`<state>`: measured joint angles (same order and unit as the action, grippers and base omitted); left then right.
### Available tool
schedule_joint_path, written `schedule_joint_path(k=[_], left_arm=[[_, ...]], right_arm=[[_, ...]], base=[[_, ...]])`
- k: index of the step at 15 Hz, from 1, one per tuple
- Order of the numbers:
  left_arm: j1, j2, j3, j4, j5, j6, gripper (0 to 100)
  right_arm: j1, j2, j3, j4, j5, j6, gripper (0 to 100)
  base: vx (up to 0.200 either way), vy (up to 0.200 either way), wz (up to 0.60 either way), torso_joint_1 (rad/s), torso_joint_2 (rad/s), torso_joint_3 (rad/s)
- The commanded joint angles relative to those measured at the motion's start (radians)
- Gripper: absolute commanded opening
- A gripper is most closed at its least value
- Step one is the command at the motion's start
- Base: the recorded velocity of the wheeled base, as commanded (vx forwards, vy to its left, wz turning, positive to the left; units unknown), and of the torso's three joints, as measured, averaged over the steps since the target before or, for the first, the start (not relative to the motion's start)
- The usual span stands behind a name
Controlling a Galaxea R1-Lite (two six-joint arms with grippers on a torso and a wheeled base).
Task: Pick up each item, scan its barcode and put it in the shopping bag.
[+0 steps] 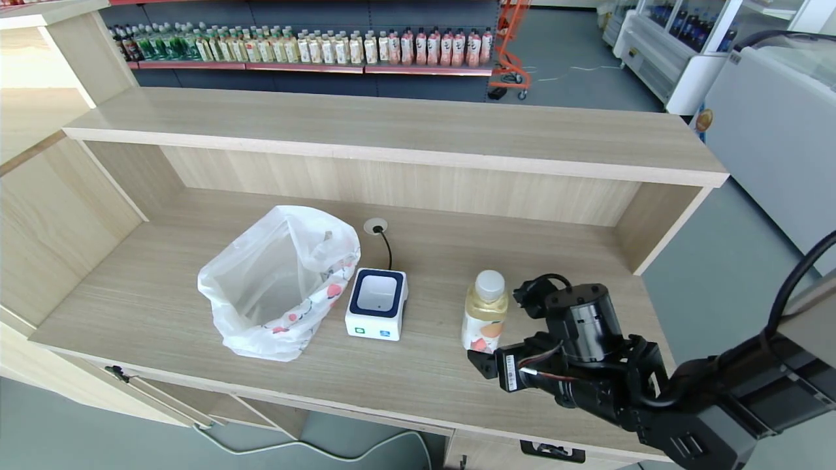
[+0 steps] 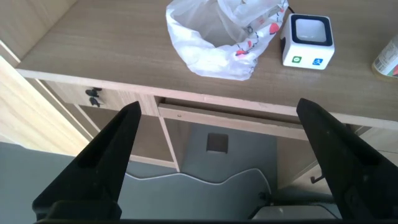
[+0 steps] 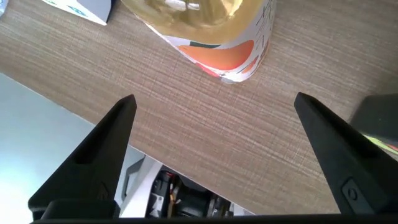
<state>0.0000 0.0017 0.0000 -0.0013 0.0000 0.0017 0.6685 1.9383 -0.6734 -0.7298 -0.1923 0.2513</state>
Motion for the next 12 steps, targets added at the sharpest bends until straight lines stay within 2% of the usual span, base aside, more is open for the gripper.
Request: schedule_joint_path(k=[1,6,12], left_arm=[[0.0,0.0,0.0,0.0,0.0,0.0,100],[0.0,0.0,-0.002,0.0,0.0,0.0,100],[0.0,0.0,0.0,0.0,0.0,0.0,100]], right_arm=[[0.025,0.07,-0.009,-0.082,-0.004,-0.001,100],[0.054,0.174,-0.074,-0.18,-0.116,-0.001,100],[0.057,0.255,-0.124,-0.283,-0.157,-0.063,100]], base=[[0.0,0.0,0.0,0.0,0.0,0.0],[0.0,0.0,0.0,0.0,0.0,0.0],[0.0,0.0,0.0,0.0,0.0,0.0]])
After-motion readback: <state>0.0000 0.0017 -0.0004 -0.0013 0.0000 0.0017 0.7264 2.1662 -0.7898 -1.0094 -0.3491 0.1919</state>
